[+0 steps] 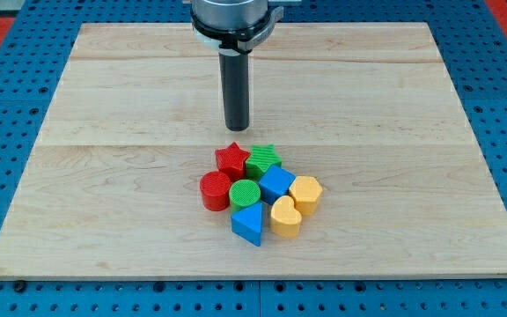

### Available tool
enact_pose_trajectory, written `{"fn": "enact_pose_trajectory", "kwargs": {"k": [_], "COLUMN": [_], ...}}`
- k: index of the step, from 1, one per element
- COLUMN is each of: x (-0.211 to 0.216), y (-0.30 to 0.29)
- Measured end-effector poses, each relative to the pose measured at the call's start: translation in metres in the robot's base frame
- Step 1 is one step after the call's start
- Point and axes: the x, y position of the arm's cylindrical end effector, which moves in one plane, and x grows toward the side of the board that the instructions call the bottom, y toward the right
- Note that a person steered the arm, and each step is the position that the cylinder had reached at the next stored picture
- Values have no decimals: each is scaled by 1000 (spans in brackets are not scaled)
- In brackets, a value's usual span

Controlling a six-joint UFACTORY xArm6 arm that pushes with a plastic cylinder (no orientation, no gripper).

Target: Touch the bottom side of the blue triangle

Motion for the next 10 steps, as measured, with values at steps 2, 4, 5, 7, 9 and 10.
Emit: {"fn": "enact_pose_trajectory", "kwargs": {"k": [2,4,5,7,9,10], "x": [-11,11,48,150,207,207], "y": [4,91,145,155,126,94]}}
